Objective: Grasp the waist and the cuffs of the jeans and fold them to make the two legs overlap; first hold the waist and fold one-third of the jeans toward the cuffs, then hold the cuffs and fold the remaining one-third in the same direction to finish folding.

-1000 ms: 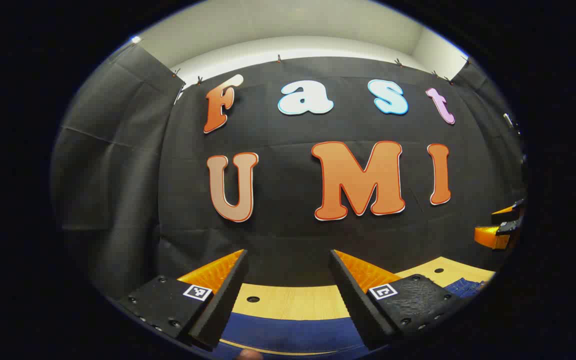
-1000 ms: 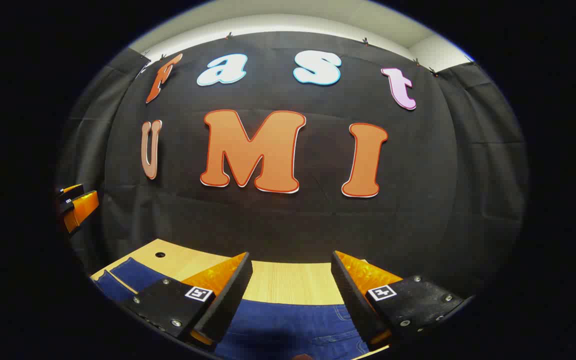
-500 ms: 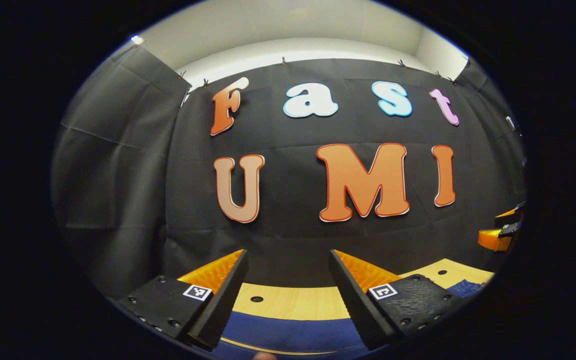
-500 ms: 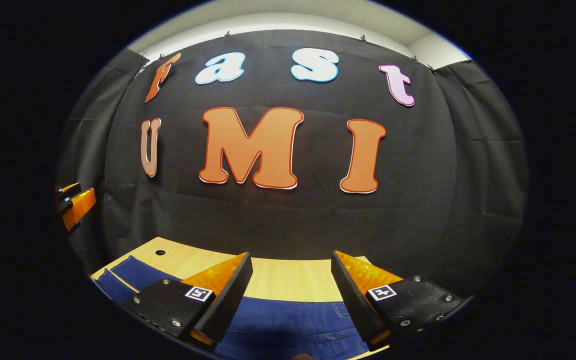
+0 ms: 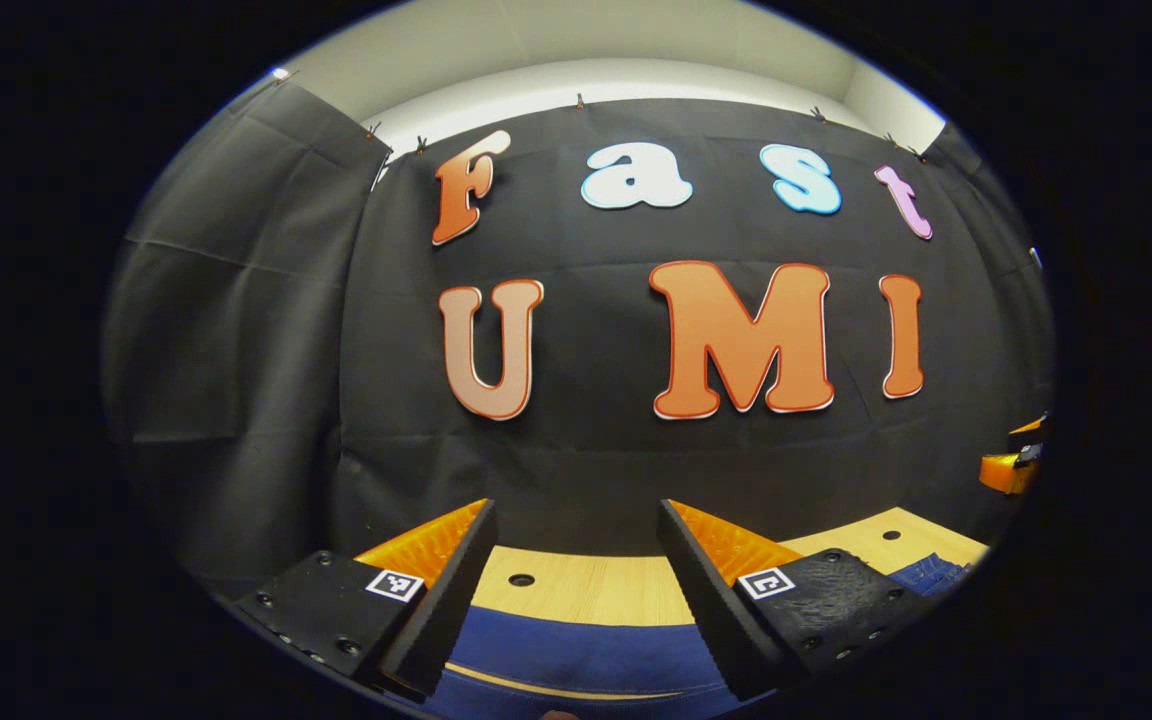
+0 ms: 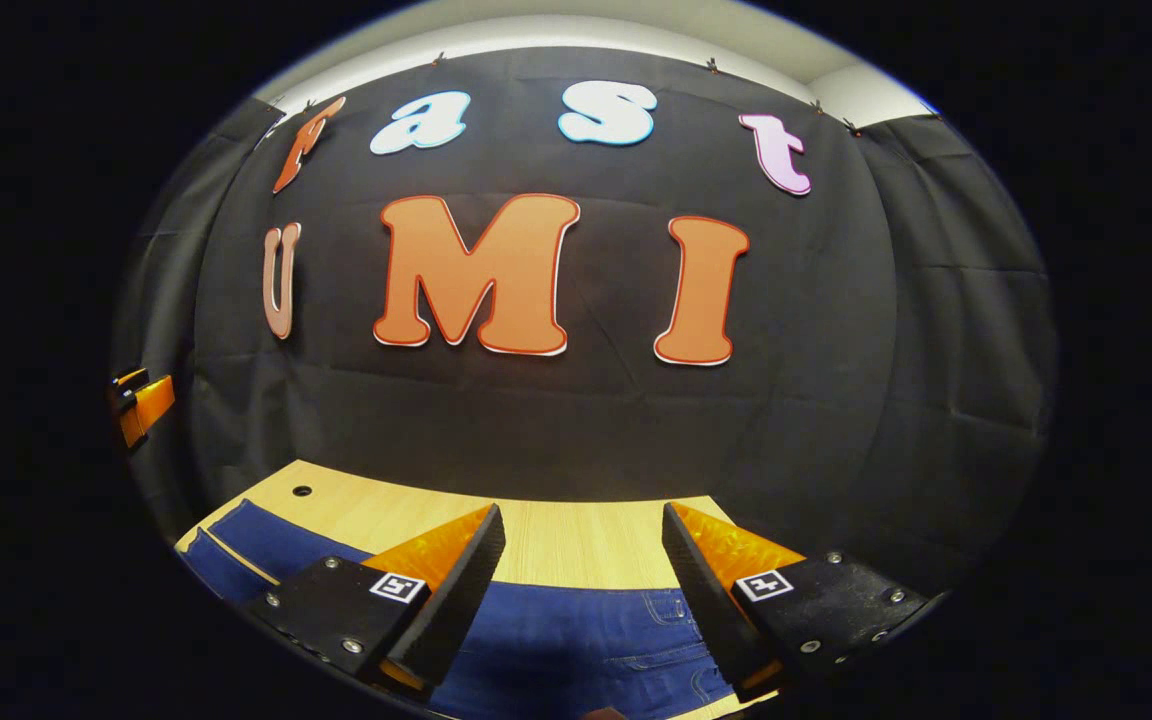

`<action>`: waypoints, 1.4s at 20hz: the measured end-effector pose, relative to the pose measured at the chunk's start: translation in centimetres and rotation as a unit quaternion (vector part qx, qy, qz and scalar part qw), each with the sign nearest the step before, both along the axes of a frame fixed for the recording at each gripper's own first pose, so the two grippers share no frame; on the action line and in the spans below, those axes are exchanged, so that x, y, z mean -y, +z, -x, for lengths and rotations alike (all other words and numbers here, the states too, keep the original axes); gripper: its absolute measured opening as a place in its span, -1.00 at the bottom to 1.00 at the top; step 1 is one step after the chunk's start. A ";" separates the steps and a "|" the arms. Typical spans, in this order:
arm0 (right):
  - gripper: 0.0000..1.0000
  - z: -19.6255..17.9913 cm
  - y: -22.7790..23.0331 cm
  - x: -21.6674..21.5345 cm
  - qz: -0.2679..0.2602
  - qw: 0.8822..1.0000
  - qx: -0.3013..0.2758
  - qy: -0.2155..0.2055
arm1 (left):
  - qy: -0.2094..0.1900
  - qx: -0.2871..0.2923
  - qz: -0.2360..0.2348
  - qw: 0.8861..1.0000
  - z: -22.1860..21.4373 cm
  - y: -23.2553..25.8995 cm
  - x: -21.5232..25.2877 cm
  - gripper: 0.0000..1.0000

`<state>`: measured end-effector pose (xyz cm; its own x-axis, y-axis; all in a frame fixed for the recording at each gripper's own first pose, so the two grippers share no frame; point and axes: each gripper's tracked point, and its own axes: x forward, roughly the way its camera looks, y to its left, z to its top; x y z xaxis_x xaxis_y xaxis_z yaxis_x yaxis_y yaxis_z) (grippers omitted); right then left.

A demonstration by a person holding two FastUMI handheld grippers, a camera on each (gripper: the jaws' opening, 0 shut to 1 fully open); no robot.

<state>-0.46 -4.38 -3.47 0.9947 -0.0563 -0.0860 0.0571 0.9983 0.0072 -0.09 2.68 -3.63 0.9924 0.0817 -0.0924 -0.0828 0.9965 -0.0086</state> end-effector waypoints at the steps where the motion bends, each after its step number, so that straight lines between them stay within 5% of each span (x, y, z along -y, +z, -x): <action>1: 0.94 0.0 -0.5 0.7 -0.001 1.000 -0.007 -0.007 | 0.008 -0.007 0.000 1.000 0.2 -0.7 -0.9 0.96; 7: 0.94 0.8 -2.6 4.6 0.008 0.998 -0.039 -0.049 | 0.050 -0.038 -0.016 0.998 0.8 -3.1 -5.5 0.96; 18: 0.95 2.1 -9.9 8.9 -0.072 0.983 -0.151 -0.076 | 0.115 -0.171 0.075 0.976 4.1 -12.8 -13.0 0.98; 23: 0.95 3.4 -15.4 9.9 -0.154 0.957 -0.232 -0.080 | 0.122 -0.230 0.129 0.957 6.1 -17.4 -14.8 0.94; 28: 0.96 4.7 -20.5 10.0 -0.267 0.913 -0.296 -0.084 | 0.145 -0.305 0.204 0.919 8.6 -23.2 -15.9 0.94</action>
<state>-5.15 -14.43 -23.95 0.7469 0.0042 -0.6650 0.3600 0.8382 0.4096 -8.65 18.62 -26.81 0.6870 0.1699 -0.7065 -0.4584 0.8557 -0.2400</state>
